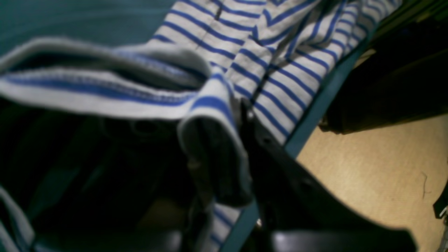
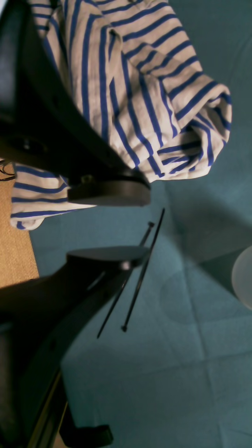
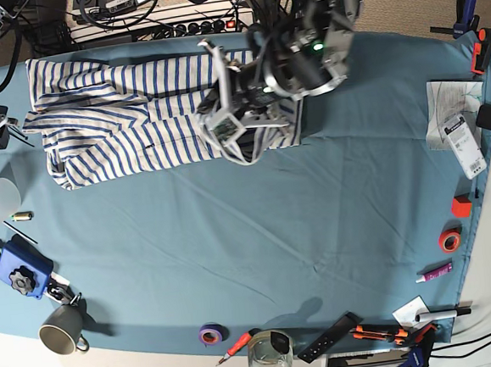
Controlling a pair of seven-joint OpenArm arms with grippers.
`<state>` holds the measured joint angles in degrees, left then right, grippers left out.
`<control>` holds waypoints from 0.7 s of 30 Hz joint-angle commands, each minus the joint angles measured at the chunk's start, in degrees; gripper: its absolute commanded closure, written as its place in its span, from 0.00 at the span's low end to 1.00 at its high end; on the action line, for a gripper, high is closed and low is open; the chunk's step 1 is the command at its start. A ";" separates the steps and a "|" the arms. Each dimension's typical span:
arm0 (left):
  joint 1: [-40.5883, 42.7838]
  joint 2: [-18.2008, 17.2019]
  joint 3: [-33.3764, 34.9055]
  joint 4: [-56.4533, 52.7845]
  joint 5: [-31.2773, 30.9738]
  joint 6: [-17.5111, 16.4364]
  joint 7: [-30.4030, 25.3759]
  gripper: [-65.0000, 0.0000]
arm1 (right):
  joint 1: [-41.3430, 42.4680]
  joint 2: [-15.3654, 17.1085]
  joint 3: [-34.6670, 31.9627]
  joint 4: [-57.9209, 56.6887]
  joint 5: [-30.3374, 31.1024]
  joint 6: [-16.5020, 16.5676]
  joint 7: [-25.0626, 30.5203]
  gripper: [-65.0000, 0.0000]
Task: Fold the T-shirt properly
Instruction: 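Grasp the strip end with the left gripper and fold it toward the right gripper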
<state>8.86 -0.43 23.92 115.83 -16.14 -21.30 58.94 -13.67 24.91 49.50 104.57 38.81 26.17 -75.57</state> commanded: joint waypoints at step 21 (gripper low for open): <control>-7.15 8.33 4.83 -12.39 1.64 3.37 -3.80 1.00 | 0.20 1.55 0.50 0.79 0.11 -0.07 1.68 0.70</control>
<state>2.61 6.83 28.53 102.45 -13.52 -17.76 56.88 -13.67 24.88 49.50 104.57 38.81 26.17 -75.35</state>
